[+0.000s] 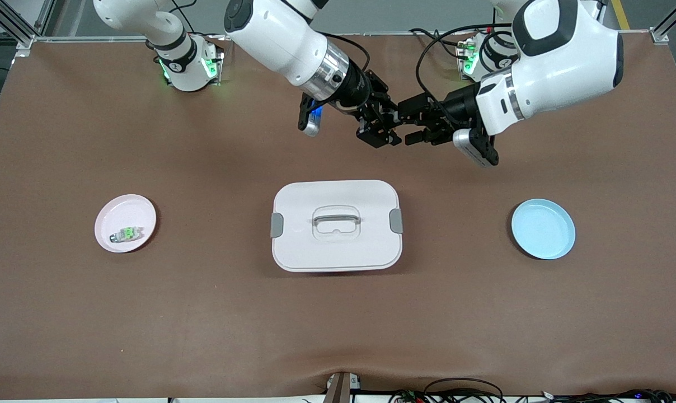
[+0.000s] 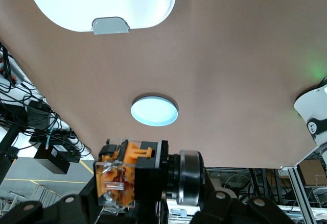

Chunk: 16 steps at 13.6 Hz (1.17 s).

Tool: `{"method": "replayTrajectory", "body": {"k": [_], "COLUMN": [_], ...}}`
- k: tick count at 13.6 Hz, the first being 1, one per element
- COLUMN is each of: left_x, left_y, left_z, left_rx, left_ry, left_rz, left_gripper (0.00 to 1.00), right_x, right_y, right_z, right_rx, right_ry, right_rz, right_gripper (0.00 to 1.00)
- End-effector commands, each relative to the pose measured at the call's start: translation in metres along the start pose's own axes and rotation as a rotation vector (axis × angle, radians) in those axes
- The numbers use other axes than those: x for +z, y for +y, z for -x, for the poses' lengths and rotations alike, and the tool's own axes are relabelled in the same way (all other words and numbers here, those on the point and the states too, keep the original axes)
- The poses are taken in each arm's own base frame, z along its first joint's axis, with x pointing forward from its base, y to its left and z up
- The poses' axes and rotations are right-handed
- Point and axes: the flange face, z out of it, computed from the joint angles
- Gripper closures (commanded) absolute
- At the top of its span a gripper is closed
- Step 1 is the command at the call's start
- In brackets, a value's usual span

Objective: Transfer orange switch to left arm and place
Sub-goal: 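Grasp the orange switch with the left gripper from the right gripper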

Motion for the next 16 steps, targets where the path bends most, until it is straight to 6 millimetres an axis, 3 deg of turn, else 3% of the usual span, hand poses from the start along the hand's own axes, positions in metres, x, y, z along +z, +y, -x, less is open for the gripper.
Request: {"method": "replayTrajectory", "body": {"k": [1, 5, 13, 16], "left_x": [0.006, 0.008, 0.006, 0.004], "left_y": [0.006, 0.005, 0.005, 0.003], "left_z": [0.010, 0.008, 0.003, 0.000], "left_rx": [0.021, 0.011, 0.009, 0.024], "left_ry": [0.025, 0.039, 0.046, 0.048], "left_rz": [0.009, 0.020, 0.026, 0.025], "left_gripper": [0.21, 0.32, 1.00, 1.00], "right_x": [-0.001, -0.001, -0.002, -0.001], "right_y": [0.001, 0.001, 0.001, 0.001], "right_z": [0.006, 0.006, 0.006, 0.006], "right_rx": [0.012, 0.011, 0.008, 0.008], "right_ry": [-0.016, -0.016, -0.016, -0.015], "right_rz": [-0.004, -0.004, -0.005, -0.005], "right_gripper": [0.75, 0.75, 0.75, 0.75]}}
